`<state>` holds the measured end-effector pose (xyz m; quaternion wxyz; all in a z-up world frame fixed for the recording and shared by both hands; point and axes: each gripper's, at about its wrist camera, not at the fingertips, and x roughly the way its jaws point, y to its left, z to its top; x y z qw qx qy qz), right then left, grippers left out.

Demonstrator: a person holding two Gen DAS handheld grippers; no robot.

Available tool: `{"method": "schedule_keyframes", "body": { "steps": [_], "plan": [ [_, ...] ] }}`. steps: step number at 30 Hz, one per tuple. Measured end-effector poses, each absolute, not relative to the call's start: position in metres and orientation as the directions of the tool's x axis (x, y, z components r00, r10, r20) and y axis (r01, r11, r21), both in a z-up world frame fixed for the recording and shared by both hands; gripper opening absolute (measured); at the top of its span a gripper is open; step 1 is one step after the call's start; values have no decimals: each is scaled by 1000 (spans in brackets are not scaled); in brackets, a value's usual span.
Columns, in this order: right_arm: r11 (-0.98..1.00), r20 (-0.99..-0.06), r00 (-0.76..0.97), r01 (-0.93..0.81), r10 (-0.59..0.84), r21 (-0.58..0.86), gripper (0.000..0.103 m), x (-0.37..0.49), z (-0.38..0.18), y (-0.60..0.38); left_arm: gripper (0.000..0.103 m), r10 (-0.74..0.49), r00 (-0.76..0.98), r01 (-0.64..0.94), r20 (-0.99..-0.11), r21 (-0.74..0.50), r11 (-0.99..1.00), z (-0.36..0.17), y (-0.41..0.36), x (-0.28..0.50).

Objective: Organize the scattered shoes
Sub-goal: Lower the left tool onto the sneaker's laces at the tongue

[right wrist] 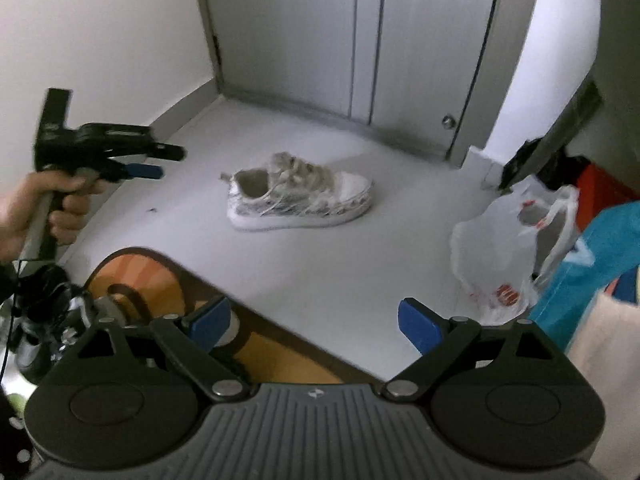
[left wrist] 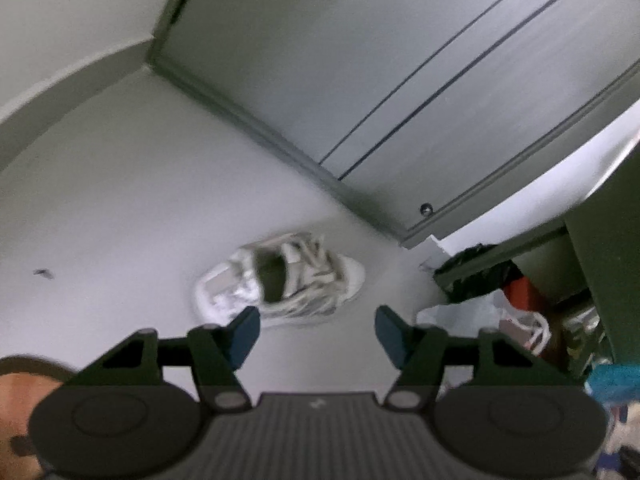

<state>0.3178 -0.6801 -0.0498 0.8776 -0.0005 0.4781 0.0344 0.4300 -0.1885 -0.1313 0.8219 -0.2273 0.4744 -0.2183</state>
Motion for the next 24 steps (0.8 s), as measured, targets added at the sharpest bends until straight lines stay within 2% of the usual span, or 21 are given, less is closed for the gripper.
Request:
{"method": "schedule_keyframes", "body": {
  "steps": [9,13,20,24],
  "plan": [
    [991,-871,482,33,98,130,94,324,-60,-697,65,-587,410,104,-698,-603,791,-165,-245,474],
    [988,-861,500,55,95,141,94,320,-57,-695,64,-578,380,175,-722,-558,811,-180,-272,494],
    [979,-881,452,72,138,190,94,322,-68,-696,64,-546,315,132,-776,-534,835,-217,-302,525],
    [972,-884,440,89,156,217,94,323,-71,-699,64,-486,272,137,-830,-467,874,-235,-314,533]
  ]
}}
